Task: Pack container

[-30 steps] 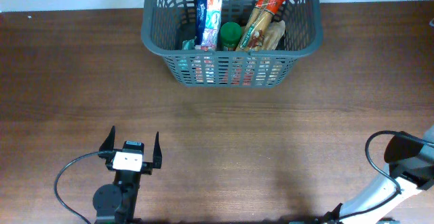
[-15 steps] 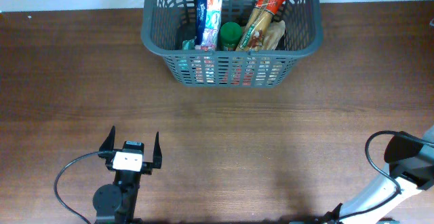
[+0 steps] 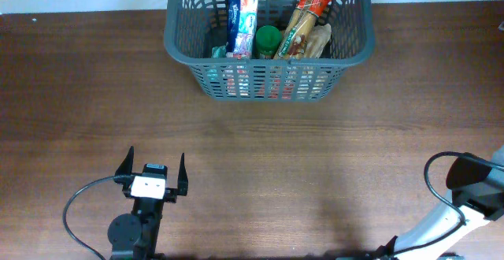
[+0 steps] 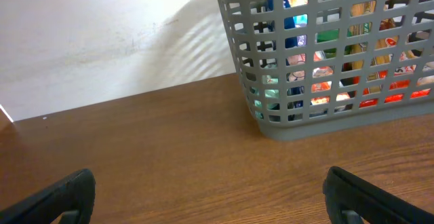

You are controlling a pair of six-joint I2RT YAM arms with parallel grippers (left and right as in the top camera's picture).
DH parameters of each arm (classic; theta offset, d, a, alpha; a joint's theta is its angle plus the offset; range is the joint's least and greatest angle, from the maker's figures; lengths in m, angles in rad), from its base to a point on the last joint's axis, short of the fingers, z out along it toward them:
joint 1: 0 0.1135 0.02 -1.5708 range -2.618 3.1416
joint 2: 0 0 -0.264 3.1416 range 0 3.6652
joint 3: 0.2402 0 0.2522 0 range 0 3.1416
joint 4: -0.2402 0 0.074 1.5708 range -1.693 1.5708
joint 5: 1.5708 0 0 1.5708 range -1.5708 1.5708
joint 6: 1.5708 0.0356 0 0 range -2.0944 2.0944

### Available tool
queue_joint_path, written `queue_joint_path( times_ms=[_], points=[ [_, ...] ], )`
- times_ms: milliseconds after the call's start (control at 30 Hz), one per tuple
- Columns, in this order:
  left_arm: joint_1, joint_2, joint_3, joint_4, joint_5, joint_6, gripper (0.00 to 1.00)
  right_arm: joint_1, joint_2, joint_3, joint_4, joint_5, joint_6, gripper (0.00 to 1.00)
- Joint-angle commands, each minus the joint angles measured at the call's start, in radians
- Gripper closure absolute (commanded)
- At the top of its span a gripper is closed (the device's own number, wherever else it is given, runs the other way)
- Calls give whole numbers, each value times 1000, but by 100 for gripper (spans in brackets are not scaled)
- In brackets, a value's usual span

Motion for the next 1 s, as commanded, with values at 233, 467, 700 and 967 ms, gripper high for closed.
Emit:
queue_joint_path(
  times_ms=[233, 467, 700, 967],
  points=[
    [7, -10, -6, -5, -11, 16, 1, 64, -77, -2, 251, 16, 8, 1],
    [7, -10, -6, -5, -11, 16, 1, 172, -183, -58, 473, 16, 8, 1],
    [7, -10, -6, -4, -11, 16, 1, 261, -391, -356, 776, 16, 8, 1],
    [7, -10, -6, -4, -11, 16, 1, 272, -700, -851, 1145, 1, 3, 1]
  ],
)
